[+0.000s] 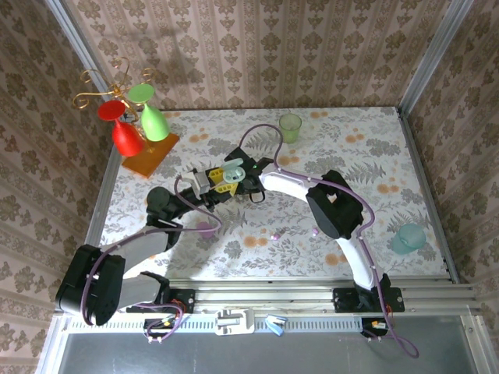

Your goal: Insert the wireless bluetooth earbuds into the charging case

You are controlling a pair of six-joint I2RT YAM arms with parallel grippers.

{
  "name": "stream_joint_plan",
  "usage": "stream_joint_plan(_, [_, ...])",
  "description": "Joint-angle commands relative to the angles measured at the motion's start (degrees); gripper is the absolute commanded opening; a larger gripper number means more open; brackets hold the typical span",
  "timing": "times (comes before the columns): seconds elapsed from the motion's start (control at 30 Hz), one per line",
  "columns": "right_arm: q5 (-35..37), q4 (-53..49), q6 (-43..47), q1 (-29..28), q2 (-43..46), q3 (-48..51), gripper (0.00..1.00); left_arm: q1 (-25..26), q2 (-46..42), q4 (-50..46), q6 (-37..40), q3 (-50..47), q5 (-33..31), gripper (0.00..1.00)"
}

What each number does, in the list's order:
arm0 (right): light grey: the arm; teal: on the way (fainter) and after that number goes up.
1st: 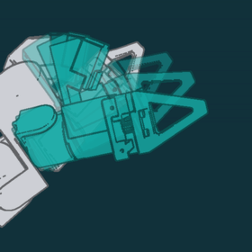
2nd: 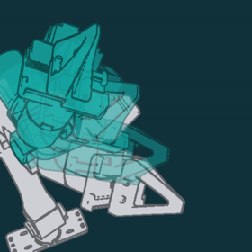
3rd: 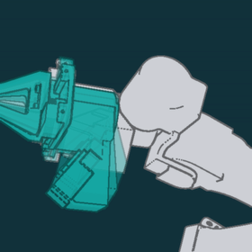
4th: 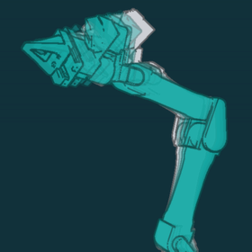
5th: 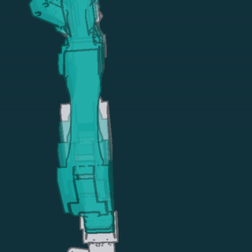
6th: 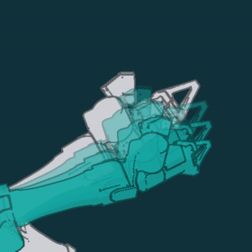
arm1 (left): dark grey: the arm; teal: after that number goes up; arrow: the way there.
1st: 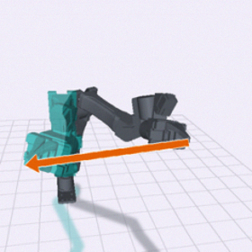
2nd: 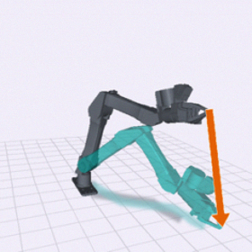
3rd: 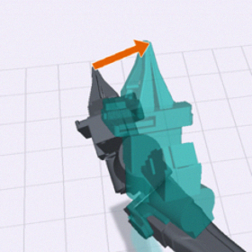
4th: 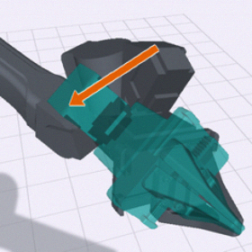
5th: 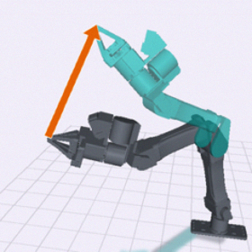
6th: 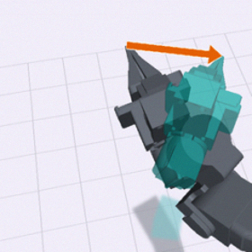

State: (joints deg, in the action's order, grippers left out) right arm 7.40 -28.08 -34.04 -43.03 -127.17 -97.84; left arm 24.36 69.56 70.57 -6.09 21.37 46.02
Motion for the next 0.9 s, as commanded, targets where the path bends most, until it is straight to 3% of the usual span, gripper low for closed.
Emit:
stream_joint_plan(0.0, [1.9, -5.2, 0.6, -0.6, -1.5, -1.9, 0.42, 0.2, -1.3, 2.5, -0.8, -0.5, -0.5, 0.19])
stream_joint_plan(0.4, [-1.0, -7.7, 0.9, -0.7, -3.3, -3.7, 0.29, 0.2, -0.5, 2.5, -0.6, 0.0, -0.4, 0.19])
stream_joint_plan(0.67, [-2.7, -5.9, 3.0, -1.1, 0.0, -0.8, 0.49, 0.2, -0.3, 2.5, -0.5, 0.0, -0.5, 0.19])
stream_joint_plan(0.87, [-2.4, -10.0, 6.9, -1.7, -1.3, -1.4, 0.54, 0.2, 0.0, 2.5, -0.5, 0.0, -0.5, 0.19])
